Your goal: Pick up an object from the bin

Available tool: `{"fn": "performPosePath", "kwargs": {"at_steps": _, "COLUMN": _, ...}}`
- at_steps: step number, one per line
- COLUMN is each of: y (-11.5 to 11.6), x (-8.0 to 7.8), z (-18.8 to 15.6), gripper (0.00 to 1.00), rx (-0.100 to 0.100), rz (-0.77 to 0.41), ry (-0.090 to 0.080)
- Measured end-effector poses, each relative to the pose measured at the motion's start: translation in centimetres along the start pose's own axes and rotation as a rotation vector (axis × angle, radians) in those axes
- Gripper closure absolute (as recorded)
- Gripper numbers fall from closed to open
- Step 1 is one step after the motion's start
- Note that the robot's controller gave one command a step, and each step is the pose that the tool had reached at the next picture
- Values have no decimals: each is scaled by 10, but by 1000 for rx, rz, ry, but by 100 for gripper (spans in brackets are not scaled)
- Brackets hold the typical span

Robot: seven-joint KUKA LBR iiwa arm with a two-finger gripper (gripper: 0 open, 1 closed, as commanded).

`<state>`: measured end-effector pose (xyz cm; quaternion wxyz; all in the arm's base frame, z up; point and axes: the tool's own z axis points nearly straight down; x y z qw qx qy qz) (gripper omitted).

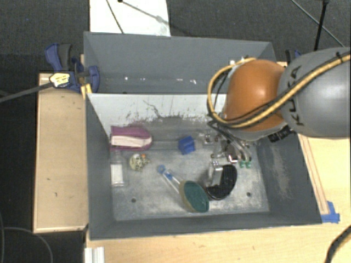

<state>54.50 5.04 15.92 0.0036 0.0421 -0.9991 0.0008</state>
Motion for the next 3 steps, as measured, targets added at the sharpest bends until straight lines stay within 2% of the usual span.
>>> {"fn": "performPosePath", "kwargs": {"at_steps": 1, "y": 21, "x": 37, "z": 86, "gripper": 0, "rx": -1, "rz": -50, "ry": -4}}
{"fn": "performPosePath", "kwargs": {"at_steps": 2, "y": 19, "x": 34, "z": 81, "gripper": 100, "rx": 1, "rz": -43, "ry": -11}}
{"fn": "performPosePath", "kwargs": {"at_steps": 3, "y": 13, "x": 1, "z": -82, "gripper": 100, "rx": -1, "rz": -57, "ry": -20}}
